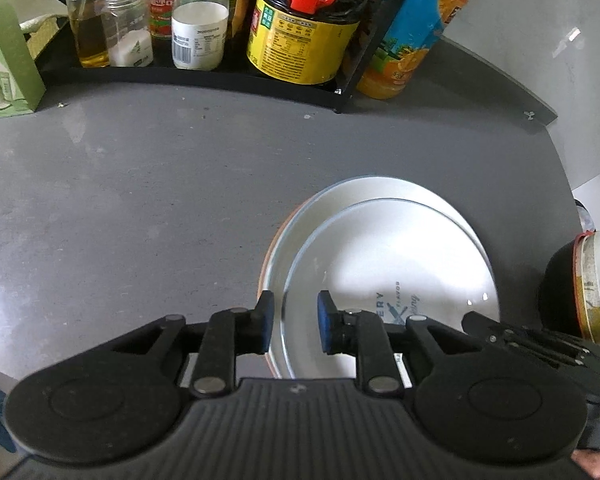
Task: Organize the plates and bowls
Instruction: 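Lower the 'BAKERY' plate onto the 'Sweet' plate and open the left tool, then move both tools to the red bowl holding the nested white bowls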
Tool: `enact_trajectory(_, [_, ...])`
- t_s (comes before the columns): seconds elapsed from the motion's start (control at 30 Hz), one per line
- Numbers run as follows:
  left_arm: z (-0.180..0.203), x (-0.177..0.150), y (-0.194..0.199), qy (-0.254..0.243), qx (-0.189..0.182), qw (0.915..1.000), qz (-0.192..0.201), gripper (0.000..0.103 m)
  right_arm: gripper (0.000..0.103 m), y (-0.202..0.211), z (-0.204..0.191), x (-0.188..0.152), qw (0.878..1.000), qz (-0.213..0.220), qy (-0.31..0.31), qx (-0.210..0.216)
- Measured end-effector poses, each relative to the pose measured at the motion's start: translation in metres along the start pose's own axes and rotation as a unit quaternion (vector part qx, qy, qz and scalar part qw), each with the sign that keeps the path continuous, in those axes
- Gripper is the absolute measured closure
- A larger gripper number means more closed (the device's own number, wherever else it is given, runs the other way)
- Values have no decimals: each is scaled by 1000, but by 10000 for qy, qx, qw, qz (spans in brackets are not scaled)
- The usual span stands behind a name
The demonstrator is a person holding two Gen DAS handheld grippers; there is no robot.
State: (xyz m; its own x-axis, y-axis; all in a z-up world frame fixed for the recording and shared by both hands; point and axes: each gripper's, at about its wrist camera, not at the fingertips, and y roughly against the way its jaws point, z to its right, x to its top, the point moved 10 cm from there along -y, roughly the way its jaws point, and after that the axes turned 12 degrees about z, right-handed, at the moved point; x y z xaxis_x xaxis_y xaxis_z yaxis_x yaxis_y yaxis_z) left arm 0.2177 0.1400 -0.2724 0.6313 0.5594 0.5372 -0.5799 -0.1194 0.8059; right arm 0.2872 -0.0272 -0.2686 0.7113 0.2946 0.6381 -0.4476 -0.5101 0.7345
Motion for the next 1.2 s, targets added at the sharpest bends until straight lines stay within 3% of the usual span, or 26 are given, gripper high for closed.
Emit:
enact_trajectory(0.3, [-8,0,1,79,65,9999,-33,80,81,-9,-6,1,9999,-109,-8,5])
enact_trajectory(0.43, [-5,4,2,62,43,10000,8,78,55,2,-8,8,9998,-5,-156,151])
enact_trajectory(0.6, [2,12,0,32,103,9999,74,59,50,17,-3,17,9998,138,-147,58])
enact_trajectory(0.73, [13,19,3,-4,86,9999,125,35,49,33,7,24,9988,255,-406,-15])
enact_trajectory(0.83, [30,25,7,-166,1,9997,179,23,39,50,18,33,9974,437,-579,-25])
enact_trajectory(1.07, [82,33,17,-464,-306,9981,259,15,18,91,59,53,9931,883,-752,-177])
enact_trajectory(1.2, [113,36,18,-627,-389,9967,346,12,14,107,85,58,9907,1052,-816,-274])
